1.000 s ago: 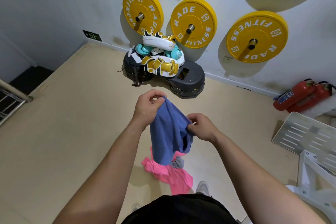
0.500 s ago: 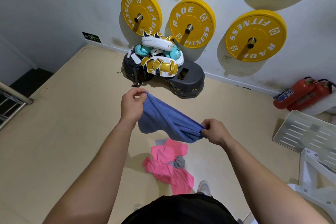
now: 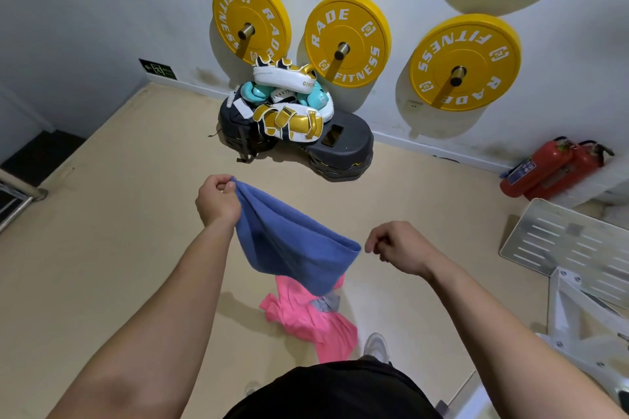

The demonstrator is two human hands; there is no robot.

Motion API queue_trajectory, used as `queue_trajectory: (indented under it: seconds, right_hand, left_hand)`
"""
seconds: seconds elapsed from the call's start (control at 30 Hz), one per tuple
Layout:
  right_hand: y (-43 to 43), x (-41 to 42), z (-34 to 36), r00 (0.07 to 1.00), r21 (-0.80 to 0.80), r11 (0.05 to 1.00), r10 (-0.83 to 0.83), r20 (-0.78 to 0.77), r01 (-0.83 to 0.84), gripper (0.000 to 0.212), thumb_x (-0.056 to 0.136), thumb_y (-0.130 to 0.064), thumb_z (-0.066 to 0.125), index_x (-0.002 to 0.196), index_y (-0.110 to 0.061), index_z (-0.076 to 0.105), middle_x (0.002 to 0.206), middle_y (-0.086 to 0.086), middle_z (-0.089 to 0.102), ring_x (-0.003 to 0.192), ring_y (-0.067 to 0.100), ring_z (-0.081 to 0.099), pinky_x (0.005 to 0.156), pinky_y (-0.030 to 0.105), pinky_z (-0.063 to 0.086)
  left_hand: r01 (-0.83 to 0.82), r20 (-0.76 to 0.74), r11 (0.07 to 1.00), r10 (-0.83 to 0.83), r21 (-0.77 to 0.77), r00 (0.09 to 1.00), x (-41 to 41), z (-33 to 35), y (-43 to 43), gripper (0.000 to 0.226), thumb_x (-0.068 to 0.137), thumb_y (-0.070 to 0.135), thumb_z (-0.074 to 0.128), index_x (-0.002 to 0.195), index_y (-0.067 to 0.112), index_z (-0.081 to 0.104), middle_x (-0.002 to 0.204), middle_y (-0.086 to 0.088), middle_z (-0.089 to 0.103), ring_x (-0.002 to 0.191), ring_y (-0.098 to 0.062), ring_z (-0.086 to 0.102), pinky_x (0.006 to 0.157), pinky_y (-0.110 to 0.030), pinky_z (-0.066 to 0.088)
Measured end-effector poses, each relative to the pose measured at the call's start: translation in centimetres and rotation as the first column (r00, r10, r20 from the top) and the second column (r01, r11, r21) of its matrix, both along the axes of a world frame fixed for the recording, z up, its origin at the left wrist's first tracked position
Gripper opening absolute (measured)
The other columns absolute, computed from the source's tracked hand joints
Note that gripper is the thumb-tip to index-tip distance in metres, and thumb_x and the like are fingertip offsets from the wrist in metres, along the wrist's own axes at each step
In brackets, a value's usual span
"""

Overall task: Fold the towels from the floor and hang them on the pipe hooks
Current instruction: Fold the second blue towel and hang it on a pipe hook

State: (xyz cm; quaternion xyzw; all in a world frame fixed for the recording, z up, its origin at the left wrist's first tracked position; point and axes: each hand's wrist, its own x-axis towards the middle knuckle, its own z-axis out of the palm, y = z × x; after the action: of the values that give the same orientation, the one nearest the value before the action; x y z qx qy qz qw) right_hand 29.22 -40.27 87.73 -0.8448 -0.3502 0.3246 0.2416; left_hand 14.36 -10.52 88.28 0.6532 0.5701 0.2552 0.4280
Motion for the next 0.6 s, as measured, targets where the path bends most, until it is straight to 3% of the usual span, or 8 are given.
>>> queue_trajectory:
  seconds: [0.17,0.23,0.3,0.43,0.5,0.6]
  right_hand:
    - [0.0,-0.4,-0.3,0.999,-0.019,0.999,-0.027,0.019,0.027,0.031,0.08,-0.002,0.05,0.076,-0.025,0.071,0.067,-0.011,0.066,0.061,0.005,0.06,0.063,0.025,0.047]
    - [1.7,-0.9,-0.5,0.999,0.032,0.999,-0.023,0.046,0.022,0.029,0.081,-0.004,0.051,0.087,-0.02,0.074,0.073,-0.015,0.062,0.065,0.001,0.056,0.067,0.022,0.041]
    - [4.2,-1.1,-0.8,0.997,0.085,0.996,0.022,0.08,-0.029,0.033,0.082,-0.008,0.053,0.106,-0.019,0.072,0.09,-0.006,0.064,0.072,0.009,0.058,0.075,0.024,0.044]
    - [10.2,-1.0,-0.7,0.994,0.112,0.99,0.07,0.088,-0.08,0.068,0.084,-0.019,0.063,0.148,-0.026,0.039,0.135,0.008,0.045,0.108,0.026,0.057,0.097,0.038,0.048]
    - [12.9,-0.7,-0.7,0.991,0.122,0.991,0.038,0.126,-0.054,0.089,0.08,-0.024,0.068,0.155,-0.028,0.021,0.147,0.01,0.03,0.126,0.032,0.044,0.103,0.043,0.044]
    - [14.6,0.3,-1.4,0.984,0.092,0.996,-0.016,0.18,-0.001,0.106,0.073,-0.025,0.075,0.156,-0.031,0.01,0.155,0.011,0.016,0.139,0.038,0.025,0.11,0.046,0.038]
  left_hand:
    - [0.206,0.034,0.978,-0.207,0.027,0.978,1.1,1.6,-1.0,0.016,0.096,0.011,0.055,0.095,0.021,0.067,0.094,0.005,0.066,0.091,-0.015,0.061,0.077,-0.022,0.046]
    - [0.336,0.039,0.941,-0.337,0.032,0.941,1.7,2.4,-2.0,0.018,0.095,0.009,0.055,0.093,0.019,0.069,0.089,0.007,0.066,0.084,-0.011,0.061,0.075,-0.024,0.049]
    - [0.482,0.042,0.875,-0.484,0.052,0.874,2.0,3.3,-2.6,0.022,0.095,0.005,0.054,0.087,0.02,0.068,0.085,0.007,0.066,0.078,-0.008,0.059,0.069,-0.022,0.046]
    - [0.638,0.028,0.763,-0.644,0.104,0.765,2.3,5.4,-3.1,0.028,0.095,0.003,0.055,0.08,0.022,0.068,0.074,0.012,0.062,0.065,0.001,0.055,0.06,-0.008,0.038]
    - [0.663,-0.014,0.737,-0.668,0.131,0.744,2.4,6.5,-2.9,0.022,0.095,0.006,0.056,0.084,0.019,0.07,0.083,0.011,0.065,0.075,-0.002,0.058,0.064,-0.011,0.041]
    - [0.696,-0.003,0.708,-0.701,0.124,0.713,2.4,7.3,-2.2,0.018,0.095,0.007,0.057,0.09,0.017,0.071,0.093,0.008,0.069,0.094,-0.01,0.063,0.075,-0.017,0.048]
